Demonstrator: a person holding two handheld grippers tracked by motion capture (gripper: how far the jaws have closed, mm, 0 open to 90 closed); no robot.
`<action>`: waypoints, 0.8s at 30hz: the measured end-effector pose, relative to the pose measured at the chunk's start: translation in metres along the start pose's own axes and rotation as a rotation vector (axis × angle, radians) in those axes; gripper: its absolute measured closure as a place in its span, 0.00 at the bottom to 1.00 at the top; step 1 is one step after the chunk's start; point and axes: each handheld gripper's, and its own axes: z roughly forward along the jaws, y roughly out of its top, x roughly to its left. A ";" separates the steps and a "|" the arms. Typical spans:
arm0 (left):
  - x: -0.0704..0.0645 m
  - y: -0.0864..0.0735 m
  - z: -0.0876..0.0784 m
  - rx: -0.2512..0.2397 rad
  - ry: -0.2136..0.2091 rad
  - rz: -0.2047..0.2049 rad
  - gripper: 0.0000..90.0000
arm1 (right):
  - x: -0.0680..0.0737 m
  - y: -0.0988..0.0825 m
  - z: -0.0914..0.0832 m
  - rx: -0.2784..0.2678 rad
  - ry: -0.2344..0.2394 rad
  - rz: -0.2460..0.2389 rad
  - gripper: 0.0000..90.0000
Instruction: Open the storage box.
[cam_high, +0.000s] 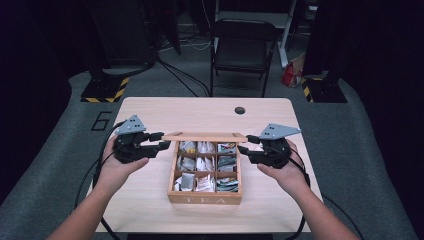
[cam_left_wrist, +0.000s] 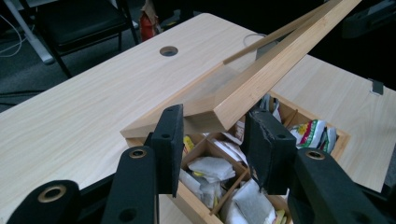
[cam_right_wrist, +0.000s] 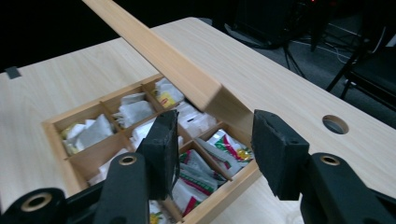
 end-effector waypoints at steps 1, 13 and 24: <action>0.002 0.001 0.000 -0.001 -0.003 -0.002 0.65 | -0.002 0.000 0.002 -0.001 -0.004 -0.001 0.56; 0.007 0.009 0.002 -0.008 0.006 -0.006 0.66 | -0.019 -0.003 0.032 0.039 -0.039 0.050 0.59; 0.010 0.012 0.004 -0.018 0.003 -0.008 0.66 | -0.026 -0.001 0.040 0.031 -0.061 0.088 0.67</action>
